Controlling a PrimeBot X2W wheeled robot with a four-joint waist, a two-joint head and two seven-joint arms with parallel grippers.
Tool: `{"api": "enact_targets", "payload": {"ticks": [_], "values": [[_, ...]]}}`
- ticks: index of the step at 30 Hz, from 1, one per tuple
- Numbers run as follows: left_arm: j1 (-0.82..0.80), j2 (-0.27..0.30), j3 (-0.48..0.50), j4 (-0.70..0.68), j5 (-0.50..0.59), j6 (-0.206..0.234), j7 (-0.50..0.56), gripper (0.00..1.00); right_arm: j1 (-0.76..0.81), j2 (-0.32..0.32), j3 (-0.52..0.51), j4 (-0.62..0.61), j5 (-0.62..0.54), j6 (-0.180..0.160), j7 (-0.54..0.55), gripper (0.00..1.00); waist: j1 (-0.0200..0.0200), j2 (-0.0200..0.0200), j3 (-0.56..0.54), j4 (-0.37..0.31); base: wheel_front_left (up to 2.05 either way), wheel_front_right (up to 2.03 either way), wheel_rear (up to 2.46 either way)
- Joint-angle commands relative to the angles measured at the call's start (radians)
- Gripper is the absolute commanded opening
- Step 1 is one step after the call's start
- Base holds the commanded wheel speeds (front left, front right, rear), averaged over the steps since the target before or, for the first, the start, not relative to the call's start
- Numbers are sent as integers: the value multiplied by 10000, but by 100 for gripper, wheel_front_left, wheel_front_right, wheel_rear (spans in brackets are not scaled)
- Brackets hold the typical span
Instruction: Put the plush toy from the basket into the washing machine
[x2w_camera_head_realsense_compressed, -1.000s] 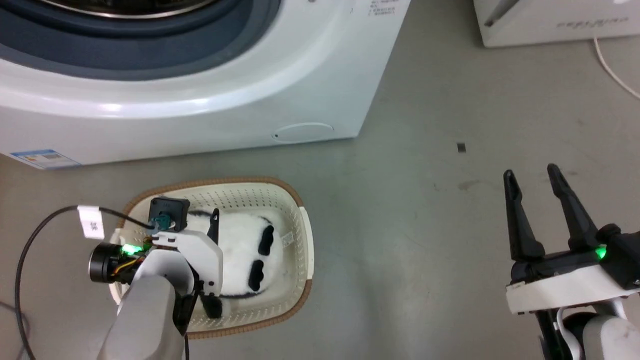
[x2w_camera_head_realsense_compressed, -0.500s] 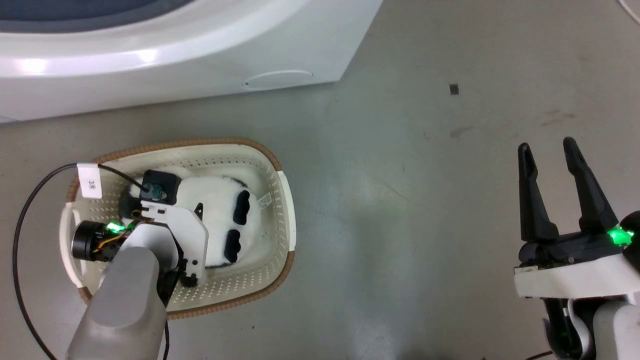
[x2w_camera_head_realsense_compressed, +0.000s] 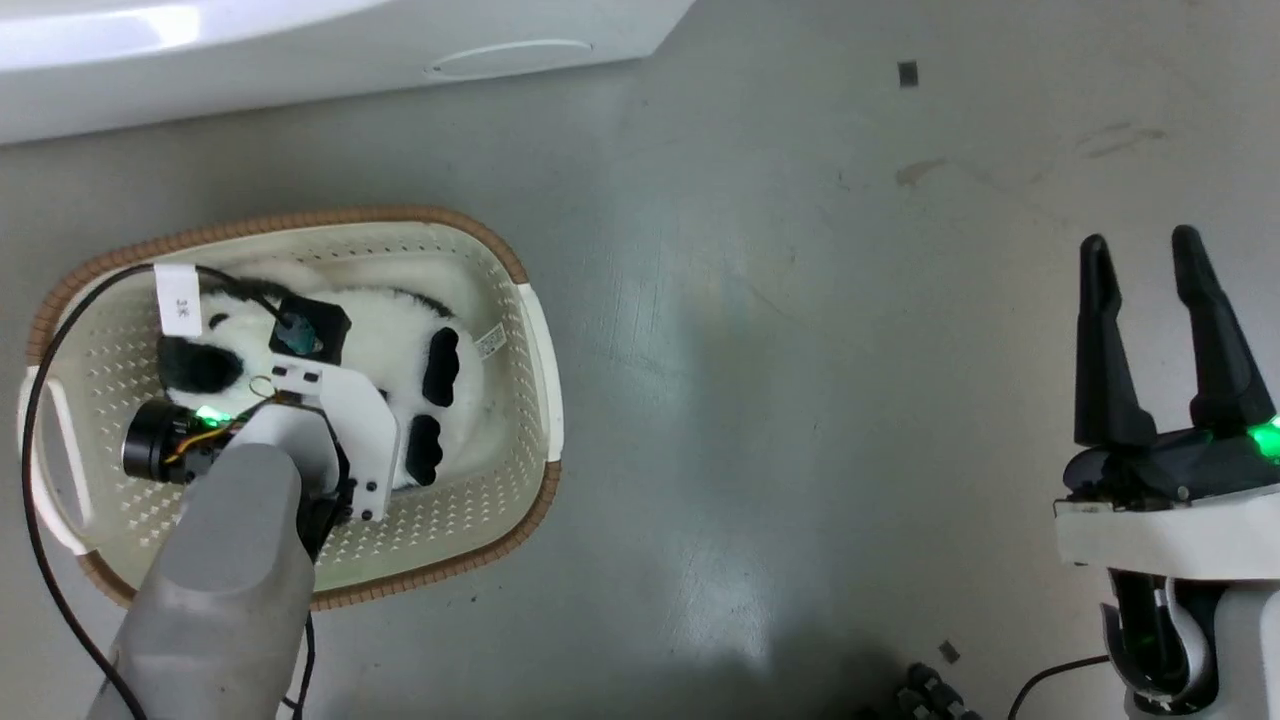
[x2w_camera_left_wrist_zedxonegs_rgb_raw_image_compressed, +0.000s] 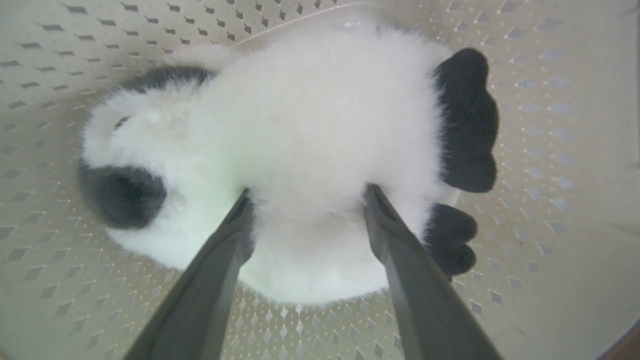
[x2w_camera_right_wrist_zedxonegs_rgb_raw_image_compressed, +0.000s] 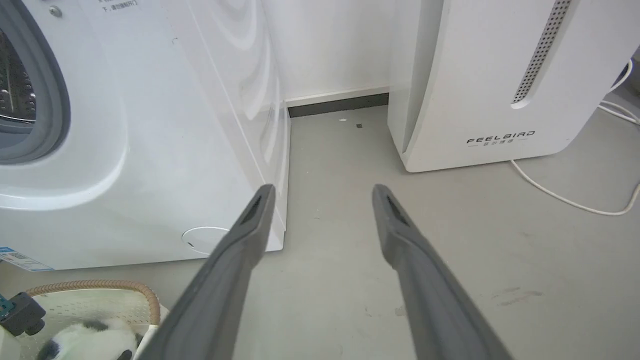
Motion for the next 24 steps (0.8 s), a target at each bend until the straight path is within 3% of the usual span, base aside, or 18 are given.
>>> {"api": "enact_targets", "payload": {"ticks": [1, 13, 14, 15, 24], "values": [[-438, 113, -149, 357, -16, -57, 125, 100, -263, 0, -65, -146, 153, -5, -112, 100, -1, 0, 320, -56, 0, 0, 0], [-1425, 300, -631, 1588, -195, -191, 344, 97, -662, 0, -69, -490, 333, -6, -362, 100, -1, 0, 1300, -158, 0, 0, 0], [-1499, 326, -704, 1691, -182, -214, 311, 43, -693, 0, -72, -513, 342, -6, -383, 100, -1, 0, 1352, -170, 0, 0, 0], [-1578, 347, -763, 1794, -184, -234, 254, 0, -719, 0, -79, -527, 352, -6, -403, 100, -1, 0, 1401, -178, 0, 0, 0], [-2007, 416, -1112, 2617, -338, -326, 42, 0, -977, -1, -150, -704, 501, -7, -570, 100, -1, 0, 1499, -204, 0, 0, 0]]}}
